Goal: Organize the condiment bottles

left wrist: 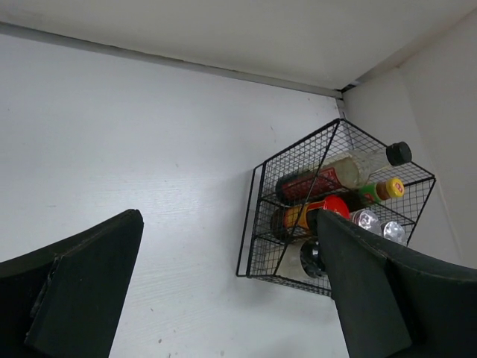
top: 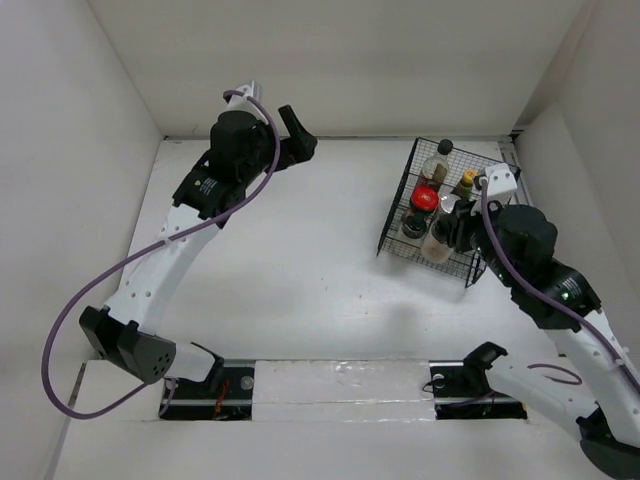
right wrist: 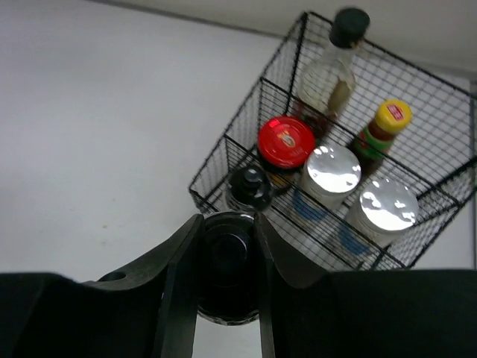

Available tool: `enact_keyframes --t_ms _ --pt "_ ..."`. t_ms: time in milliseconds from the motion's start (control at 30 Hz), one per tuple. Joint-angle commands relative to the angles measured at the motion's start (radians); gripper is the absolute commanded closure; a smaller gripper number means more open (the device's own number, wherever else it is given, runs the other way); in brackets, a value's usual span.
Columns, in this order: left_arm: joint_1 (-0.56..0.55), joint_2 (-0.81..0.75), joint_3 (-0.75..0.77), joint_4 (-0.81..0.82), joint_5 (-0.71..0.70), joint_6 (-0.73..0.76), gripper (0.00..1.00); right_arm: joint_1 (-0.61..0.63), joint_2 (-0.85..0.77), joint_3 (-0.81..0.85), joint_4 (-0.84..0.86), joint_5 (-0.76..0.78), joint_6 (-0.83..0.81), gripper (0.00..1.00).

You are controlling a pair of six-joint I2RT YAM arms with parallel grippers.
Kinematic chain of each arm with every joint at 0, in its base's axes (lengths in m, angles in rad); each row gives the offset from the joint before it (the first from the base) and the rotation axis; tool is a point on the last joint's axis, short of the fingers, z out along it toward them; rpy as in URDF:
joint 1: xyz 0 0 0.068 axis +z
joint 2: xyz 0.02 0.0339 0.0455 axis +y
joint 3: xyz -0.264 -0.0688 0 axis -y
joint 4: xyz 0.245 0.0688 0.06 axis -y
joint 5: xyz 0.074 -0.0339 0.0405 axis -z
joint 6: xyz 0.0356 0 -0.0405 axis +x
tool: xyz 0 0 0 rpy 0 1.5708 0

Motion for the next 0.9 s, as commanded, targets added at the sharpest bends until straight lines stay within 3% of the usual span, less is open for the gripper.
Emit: enact_keyframes --t_ms 0,467,867 --pt "-0.001 0.005 -0.030 0.032 0.036 0.004 0.00 -0.087 0.006 -0.010 0.007 0.037 0.014 0.96" --pt "-0.001 -0.036 -0.165 0.055 0.073 0.028 0.00 -0.350 0.139 -0.140 0.260 -0.049 -0.057 0.99" --pt "-0.001 -0.054 -0.188 0.046 0.006 0.084 0.00 -0.370 0.118 -0.408 0.431 -0.043 0.031 0.98"
